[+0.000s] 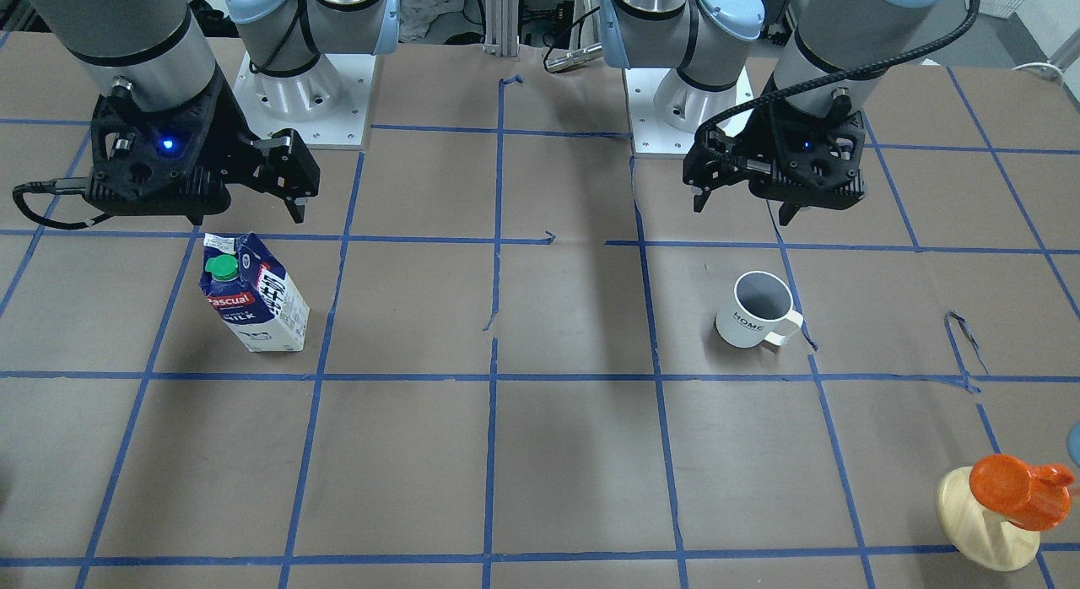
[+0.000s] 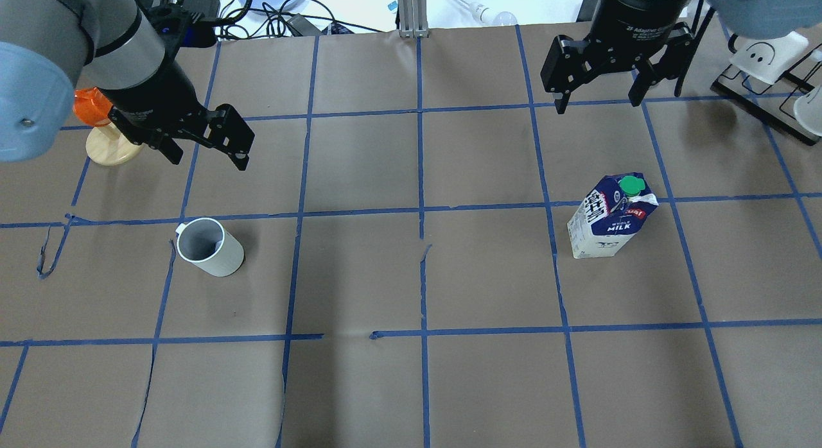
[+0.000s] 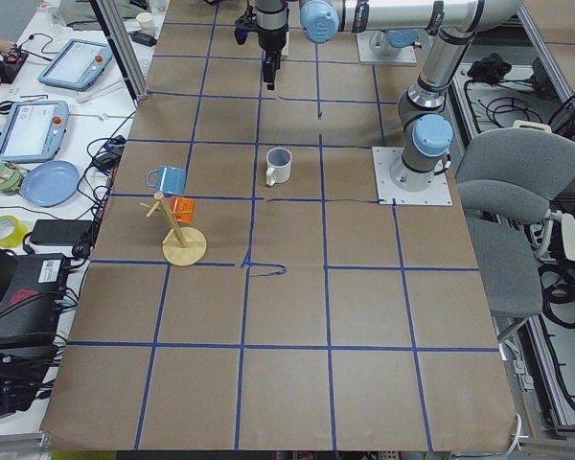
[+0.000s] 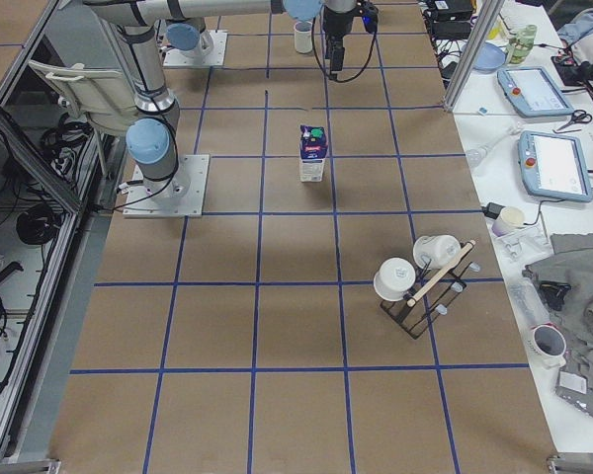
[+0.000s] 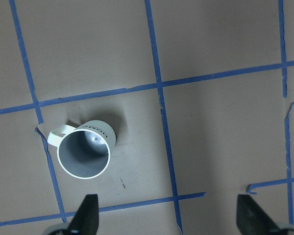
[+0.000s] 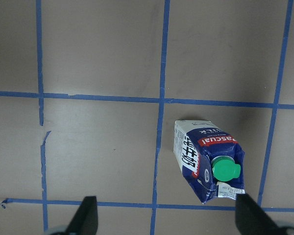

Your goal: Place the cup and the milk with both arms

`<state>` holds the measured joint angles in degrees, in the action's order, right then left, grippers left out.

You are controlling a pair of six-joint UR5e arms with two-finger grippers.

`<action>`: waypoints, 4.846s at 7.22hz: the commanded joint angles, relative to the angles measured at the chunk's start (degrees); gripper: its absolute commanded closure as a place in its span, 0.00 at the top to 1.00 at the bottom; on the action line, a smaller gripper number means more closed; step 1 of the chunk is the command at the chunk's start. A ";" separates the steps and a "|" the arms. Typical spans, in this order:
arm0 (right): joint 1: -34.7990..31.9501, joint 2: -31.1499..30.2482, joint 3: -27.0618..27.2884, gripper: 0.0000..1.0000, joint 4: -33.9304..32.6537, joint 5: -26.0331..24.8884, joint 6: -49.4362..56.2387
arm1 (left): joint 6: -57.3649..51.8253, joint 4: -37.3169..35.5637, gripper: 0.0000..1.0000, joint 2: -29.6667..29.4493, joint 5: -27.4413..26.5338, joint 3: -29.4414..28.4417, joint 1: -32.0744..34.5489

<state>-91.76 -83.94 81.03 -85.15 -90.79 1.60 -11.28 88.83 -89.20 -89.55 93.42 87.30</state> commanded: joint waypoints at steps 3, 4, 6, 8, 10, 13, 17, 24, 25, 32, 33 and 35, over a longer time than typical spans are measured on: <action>0.00 0.26 0.00 1.00 0.07 -0.35 -0.02 | -0.41 -4.44 1.00 -1.59 -5.15 0.96 -7.62; 0.09 0.35 0.00 1.00 0.07 -0.61 0.15 | -0.24 -5.94 1.00 -2.38 -5.54 2.36 -12.55; 1.49 0.53 0.61 1.00 0.07 -0.79 4.17 | 1.17 -10.67 1.00 -4.48 -5.02 7.09 -17.42; 6.04 0.00 5.51 1.00 -1.16 -0.62 8.41 | 10.69 -15.60 1.00 -6.25 -4.93 14.38 -17.69; 9.75 0.53 10.43 0.99 -2.12 -0.44 9.65 | 12.68 -18.60 1.00 -8.00 -5.02 18.01 -17.60; 10.64 1.93 17.47 0.95 -9.06 -0.18 9.56 | 12.77 -21.50 1.00 -12.65 -3.54 18.37 -17.61; 10.64 2.20 22.33 0.54 -14.79 -0.88 9.47 | 16.51 -21.51 0.36 -15.48 -3.00 18.37 -17.60; 8.89 1.76 12.15 0.08 -6.89 0.17 7.20 | 24.00 -18.35 0.00 -16.44 1.92 0.31 -8.06; 6.01 1.85 11.96 0.08 -6.96 0.26 5.62 | 24.72 -18.87 0.00 -17.58 2.18 -1.47 -4.63; -1.32 6.22 8.29 0.09 -11.44 5.18 -5.11 | 35.52 -35.46 0.00 -29.44 2.19 -3.60 15.16; -1.75 8.68 3.74 0.09 -11.18 5.10 -5.73 | 35.54 -36.35 0.00 -30.50 2.01 -3.77 17.27; -5.86 11.86 0.88 0.10 -11.53 5.27 -10.18 | 35.80 -37.24 0.00 -31.38 2.10 -3.16 19.13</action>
<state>-95.18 -73.80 83.63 -96.27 -85.66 -5.72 24.39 52.15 -119.80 -87.50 89.89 105.27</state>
